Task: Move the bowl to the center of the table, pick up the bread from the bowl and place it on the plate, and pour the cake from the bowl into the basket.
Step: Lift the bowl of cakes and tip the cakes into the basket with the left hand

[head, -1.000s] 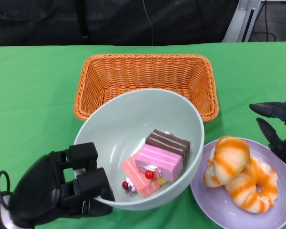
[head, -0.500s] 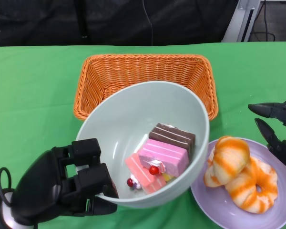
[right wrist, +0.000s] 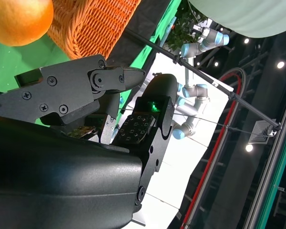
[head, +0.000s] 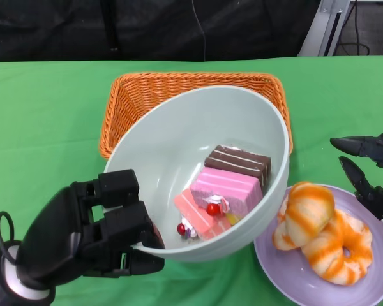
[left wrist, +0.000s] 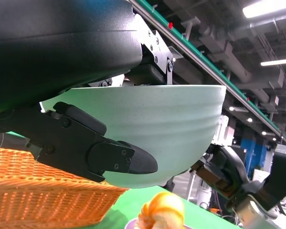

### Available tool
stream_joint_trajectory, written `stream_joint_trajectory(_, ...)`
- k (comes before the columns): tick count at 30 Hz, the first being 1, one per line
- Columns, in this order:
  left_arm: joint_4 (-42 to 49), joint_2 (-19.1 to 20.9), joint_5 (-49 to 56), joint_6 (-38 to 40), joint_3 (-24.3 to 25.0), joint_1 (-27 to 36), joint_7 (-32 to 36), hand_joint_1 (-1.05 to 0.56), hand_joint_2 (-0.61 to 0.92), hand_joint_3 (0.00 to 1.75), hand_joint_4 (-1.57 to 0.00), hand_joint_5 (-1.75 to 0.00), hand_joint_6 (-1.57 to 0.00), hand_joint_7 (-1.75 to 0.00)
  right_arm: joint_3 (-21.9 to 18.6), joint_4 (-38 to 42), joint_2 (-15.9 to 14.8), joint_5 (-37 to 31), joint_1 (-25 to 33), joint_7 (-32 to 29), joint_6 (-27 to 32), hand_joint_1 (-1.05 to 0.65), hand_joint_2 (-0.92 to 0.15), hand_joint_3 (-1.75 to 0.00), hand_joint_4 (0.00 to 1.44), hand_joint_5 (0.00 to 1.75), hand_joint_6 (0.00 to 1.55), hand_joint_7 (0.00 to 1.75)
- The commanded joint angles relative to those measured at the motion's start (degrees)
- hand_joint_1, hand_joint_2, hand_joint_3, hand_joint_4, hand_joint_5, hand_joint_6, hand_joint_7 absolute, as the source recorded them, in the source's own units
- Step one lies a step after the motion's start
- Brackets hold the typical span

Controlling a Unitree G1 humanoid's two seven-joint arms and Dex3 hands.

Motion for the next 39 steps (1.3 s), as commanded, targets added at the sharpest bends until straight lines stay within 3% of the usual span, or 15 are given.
stream_joint_trajectory(1,-0.2,-0.9,-4.6,-1.8,2.0,-0.7,-2.7,-0.32,0.86,0.52,-0.79,-1.75,-0.62,-1.67,-0.1,0.4,-0.4,0.4,-0.6,-0.2,-0.4,-0.21,-0.92,-0.25,0.79,0.89,0.95,0.30)
stream_joint_trajectory(8,-1.5,-3.9,-11.7,-0.4,5.1,-1.2,-11.7,-0.27,0.86,0.53,-0.78,-1.75,-0.61,-1.71,0.4,0.5,-0.6,0.5,-0.3,0.5,-1.1,-0.22,-0.92,-0.26,0.80,0.89,0.95,0.31)
stream_joint_trajectory(10,-2.1,-5.1,-13.1,0.4,6.0,-1.5,-14.0,-0.22,0.82,0.54,-0.78,-1.75,-0.62,-1.72,0.6,0.2,-0.5,0.6,0.0,0.7,-1.0,-0.22,-0.92,-0.26,0.80,0.89,0.95,0.31)
stream_joint_trajectory(14,-2.2,-7.4,-14.9,1.0,7.7,-2.1,-17.2,-0.19,0.68,0.74,-0.79,-1.75,-0.65,-1.66,0.7,0.0,-0.4,0.0,0.3,0.5,-1.2,-0.25,-0.92,-0.24,0.81,0.89,0.96,0.32)
stream_joint_trajectory(19,-1.2,-9.5,-16.0,1.0,9.2,-3.4,-19.7,-0.17,0.67,0.71,-0.78,-1.75,-0.60,-1.69,1.4,-0.2,-0.5,-0.3,0.8,1.0,-1.3,-0.28,-0.92,-0.24,0.81,0.87,0.96,0.32)
stream_joint_trajectory(27,0.2,-12.3,-14.7,1.6,11.9,-5.4,-19.9,-0.15,0.68,0.76,-0.78,-1.75,-0.65,-1.56,2.7,-1.0,-0.5,-0.9,1.9,2.0,-0.9,-0.29,-0.92,-0.24,0.81,0.87,0.97,0.34)
stream_joint_trajectory(33,2.8,-12.5,-13.7,1.3,12.2,-7.9,-19.9,-0.20,0.72,0.80,-0.78,-1.75,-0.62,-1.58,3.3,-1.7,-0.2,-1.4,2.6,2.1,-0.9,-0.28,-0.92,-0.24,0.81,0.87,0.96,0.34)
stream_joint_trajectory(36,3.9,-13.0,-13.7,1.4,12.1,-8.7,-19.7,-0.17,0.66,0.96,-0.79,-1.75,-0.65,-1.56,3.5,-2.0,-0.1,-1.7,2.7,1.8,-1.2,-0.28,-0.92,-0.24,0.82,0.88,0.96,0.35)
stream_joint_trajectory(39,5.1,-13.4,-13.2,0.8,12.2,-9.4,-19.0,-0.16,0.63,1.00,-0.79,-1.75,-0.66,-1.56,3.6,-2.3,-0.1,-1.6,2.8,1.8,-1.2,-0.29,-0.92,-0.25,0.81,0.88,0.96,0.36)
